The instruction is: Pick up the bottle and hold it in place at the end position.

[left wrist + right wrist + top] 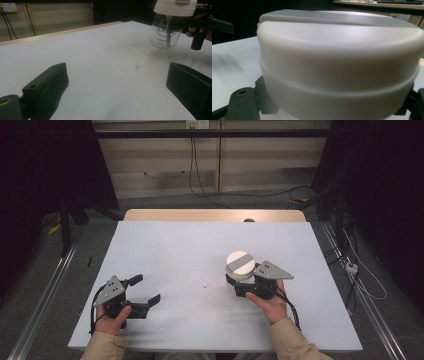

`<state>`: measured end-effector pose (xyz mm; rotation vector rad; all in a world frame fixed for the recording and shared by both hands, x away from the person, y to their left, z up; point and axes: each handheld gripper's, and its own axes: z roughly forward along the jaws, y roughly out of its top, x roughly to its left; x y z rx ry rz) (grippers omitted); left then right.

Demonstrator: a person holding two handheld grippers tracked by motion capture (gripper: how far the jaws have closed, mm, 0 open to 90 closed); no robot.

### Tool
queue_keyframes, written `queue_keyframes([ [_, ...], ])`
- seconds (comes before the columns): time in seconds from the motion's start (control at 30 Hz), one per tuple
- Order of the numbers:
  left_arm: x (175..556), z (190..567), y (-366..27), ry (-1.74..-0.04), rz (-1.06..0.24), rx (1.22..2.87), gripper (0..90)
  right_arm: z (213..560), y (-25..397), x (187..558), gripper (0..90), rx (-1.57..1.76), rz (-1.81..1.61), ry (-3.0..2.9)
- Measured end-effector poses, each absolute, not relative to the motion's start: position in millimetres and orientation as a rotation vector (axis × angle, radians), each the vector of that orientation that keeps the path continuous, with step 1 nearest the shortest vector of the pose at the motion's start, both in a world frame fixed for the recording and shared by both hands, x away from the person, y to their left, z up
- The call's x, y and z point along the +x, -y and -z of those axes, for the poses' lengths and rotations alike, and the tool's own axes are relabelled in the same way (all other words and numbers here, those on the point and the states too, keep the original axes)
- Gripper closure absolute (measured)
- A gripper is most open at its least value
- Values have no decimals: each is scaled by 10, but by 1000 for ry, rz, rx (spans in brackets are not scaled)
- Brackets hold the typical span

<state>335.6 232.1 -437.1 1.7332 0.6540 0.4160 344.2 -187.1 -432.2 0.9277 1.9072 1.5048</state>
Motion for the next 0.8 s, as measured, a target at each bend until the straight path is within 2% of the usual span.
queue_keyframes([
  [0.8,3358,4376,-2322,-654,-411,1735,37,4330,1718,3705,184,938,-1499,-1908],
])
